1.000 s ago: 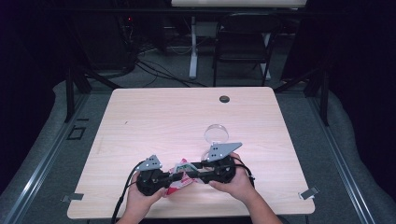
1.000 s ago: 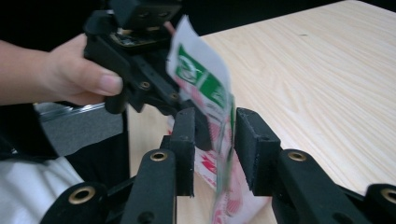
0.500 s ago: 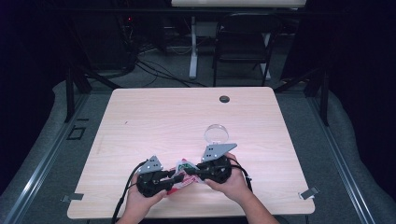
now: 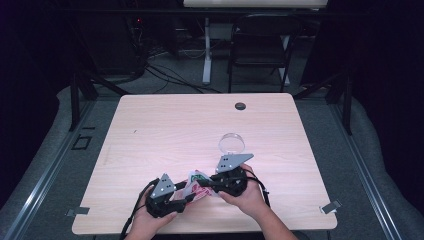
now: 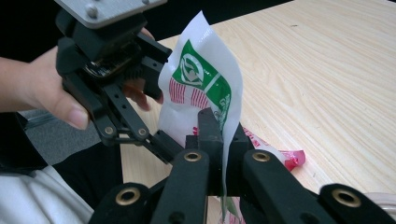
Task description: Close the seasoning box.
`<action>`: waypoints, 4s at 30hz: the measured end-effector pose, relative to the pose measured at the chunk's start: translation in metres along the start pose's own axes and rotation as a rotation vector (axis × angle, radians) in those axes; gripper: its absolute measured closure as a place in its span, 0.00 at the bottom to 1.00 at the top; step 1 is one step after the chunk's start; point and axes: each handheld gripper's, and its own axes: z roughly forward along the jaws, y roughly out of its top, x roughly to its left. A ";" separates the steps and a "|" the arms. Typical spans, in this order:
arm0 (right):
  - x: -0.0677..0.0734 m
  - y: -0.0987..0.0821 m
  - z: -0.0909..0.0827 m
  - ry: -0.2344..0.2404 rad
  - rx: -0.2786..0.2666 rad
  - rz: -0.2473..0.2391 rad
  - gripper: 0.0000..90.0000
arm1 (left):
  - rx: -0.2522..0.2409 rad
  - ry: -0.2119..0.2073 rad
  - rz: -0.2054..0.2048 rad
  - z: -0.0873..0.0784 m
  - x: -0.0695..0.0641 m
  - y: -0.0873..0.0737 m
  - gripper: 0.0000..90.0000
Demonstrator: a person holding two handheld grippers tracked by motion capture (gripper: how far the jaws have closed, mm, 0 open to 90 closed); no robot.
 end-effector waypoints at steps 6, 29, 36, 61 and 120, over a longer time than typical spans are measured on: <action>-0.001 -0.001 0.000 0.006 -0.006 0.003 1.00 | 0.014 0.028 -0.015 0.006 0.001 -0.004 0.39; -0.002 -0.003 -0.001 0.009 -0.017 0.007 0.99 | 0.108 0.063 -0.050 0.039 0.009 -0.023 0.20; -0.001 -0.003 -0.001 0.010 -0.016 0.005 0.99 | 0.133 0.078 -0.046 0.045 0.007 -0.025 0.21; 0.002 -0.001 -0.004 -0.008 -0.030 -0.026 0.99 | 0.107 0.153 -0.007 0.043 0.000 -0.025 0.50; -0.004 0.026 -0.028 -0.111 -0.113 0.009 1.00 | 0.038 0.408 0.302 0.029 0.002 0.023 0.64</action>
